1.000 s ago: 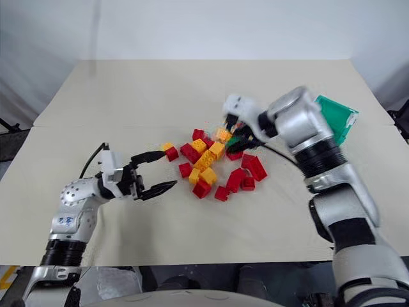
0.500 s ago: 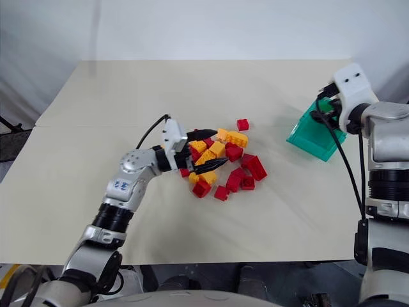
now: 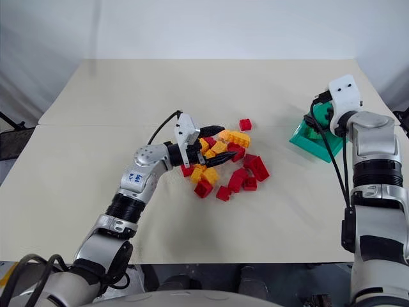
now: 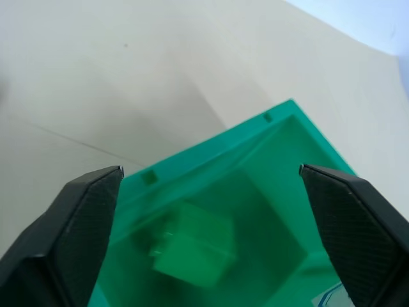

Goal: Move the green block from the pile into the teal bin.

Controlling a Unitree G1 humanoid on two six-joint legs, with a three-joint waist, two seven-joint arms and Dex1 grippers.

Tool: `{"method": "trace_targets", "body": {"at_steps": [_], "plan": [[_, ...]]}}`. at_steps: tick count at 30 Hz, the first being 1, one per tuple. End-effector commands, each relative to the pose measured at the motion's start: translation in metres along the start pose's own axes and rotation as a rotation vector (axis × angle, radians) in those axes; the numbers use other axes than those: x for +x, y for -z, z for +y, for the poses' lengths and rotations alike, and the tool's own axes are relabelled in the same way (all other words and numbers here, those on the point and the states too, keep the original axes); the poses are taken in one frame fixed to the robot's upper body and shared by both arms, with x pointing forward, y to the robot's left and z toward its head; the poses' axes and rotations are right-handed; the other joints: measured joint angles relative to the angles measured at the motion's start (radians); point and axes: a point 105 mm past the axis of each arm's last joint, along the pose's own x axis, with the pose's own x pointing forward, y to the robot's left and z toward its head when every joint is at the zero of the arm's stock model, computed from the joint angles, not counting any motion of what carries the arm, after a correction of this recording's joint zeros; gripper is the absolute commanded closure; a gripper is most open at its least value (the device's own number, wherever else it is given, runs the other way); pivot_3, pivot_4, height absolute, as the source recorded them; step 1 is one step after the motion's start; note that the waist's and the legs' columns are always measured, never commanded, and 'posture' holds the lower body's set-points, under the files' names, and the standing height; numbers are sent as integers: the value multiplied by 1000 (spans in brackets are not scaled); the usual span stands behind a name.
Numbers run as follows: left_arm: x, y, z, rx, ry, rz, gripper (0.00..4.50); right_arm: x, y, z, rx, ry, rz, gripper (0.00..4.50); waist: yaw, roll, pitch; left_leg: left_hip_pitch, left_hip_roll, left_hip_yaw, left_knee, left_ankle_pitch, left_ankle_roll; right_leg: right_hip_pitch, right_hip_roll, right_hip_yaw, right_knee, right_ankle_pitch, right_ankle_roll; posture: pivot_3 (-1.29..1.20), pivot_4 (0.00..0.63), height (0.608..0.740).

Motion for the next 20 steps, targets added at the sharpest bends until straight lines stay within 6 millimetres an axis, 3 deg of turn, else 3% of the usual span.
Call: {"method": "trace_targets", "body": {"at_steps": [1, 6, 11, 15, 18, 20], "plan": [[-15, -14, 7, 36, -21, -42, 0, -19, -34, 6, -80, -91, -138, 29, 0, 0, 0, 0, 0, 0, 0, 0, 0, 0, 0, 0, 0, 0, 0, 0, 150, 740], [-61, -20, 17, 64, -80, -24, 0, -55, -37, 48, -183, -365, -217, 29, 0, 1, 0, 0, 1, -3, 0, 0, 0, 0, 1, 0, 0, 0, 0, 0, 150, 740], [-131, -17, 20, 27, -76, 55, 0, -102, -6, 86, -191, -687, -156, 29, 6, 1, 1, 0, 1, -4, 2, 0, 0, 0, 0, 0, 1, 0, 0, 0, 150, 740], [-183, -4, 20, -6, -115, 169, 0, -113, 22, 90, -197, -730, -114, 29, 4, 1, 1, 2, 1, -6, 2, 0, 0, 2, 0, 1, 0, 0, 0, 0, 150, 740], [-227, 13, 18, -30, -174, 272, 0, -115, 54, 87, -243, -745, -78, 29, 5, 1, 1, 4, 0, -6, 2, -1, 0, 3, 0, 2, 1, 0, 1, 0, 150, 740], [-236, 15, 17, -18, -185, 291, 0, -114, 63, 84, -243, -751, -56, 29, 4, 1, 1, 4, 0, -5, 2, -1, 0, 3, 0, 3, 1, 0, 1, 0, 150, 740]]}}
